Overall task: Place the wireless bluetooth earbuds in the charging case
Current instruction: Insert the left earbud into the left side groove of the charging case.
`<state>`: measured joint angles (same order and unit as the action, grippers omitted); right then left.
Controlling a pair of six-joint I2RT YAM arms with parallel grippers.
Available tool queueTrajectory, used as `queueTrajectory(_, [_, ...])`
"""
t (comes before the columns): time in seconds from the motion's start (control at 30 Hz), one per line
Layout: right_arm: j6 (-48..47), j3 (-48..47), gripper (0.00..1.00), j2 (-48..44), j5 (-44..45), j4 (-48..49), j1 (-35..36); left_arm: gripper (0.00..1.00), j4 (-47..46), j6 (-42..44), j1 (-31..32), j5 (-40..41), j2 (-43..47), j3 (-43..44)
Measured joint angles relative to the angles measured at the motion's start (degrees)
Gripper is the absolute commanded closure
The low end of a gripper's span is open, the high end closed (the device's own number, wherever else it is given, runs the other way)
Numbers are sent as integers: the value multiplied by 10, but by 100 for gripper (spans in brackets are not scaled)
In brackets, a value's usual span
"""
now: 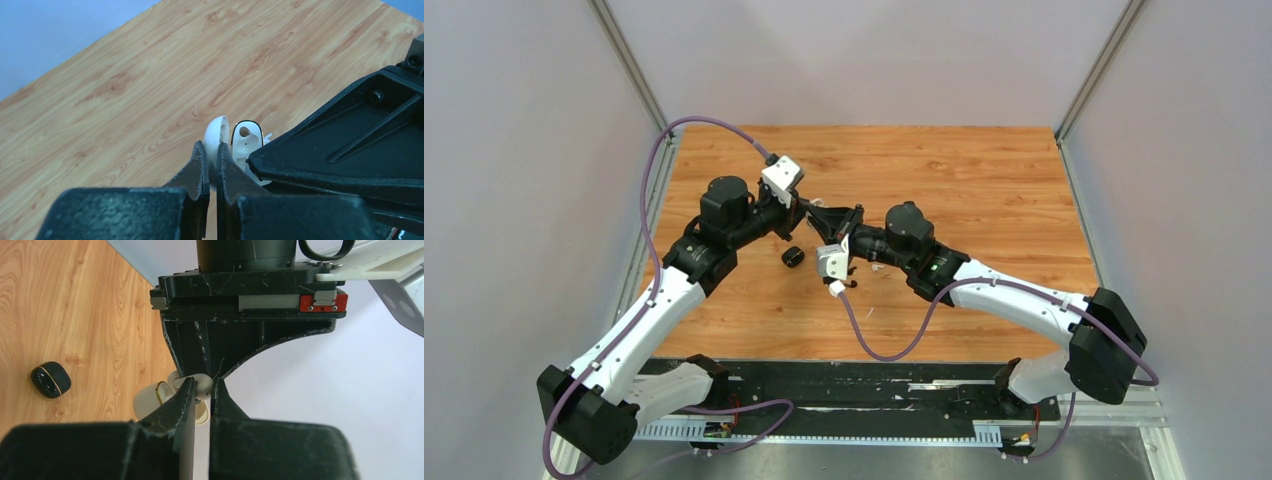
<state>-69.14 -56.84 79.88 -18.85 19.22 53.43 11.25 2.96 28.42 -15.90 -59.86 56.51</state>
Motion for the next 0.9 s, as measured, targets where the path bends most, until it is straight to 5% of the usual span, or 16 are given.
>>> queueTrajectory(0.9, [-21, -20, 100, 24, 25, -29, 2, 100, -4, -28, 0, 26, 0, 0])
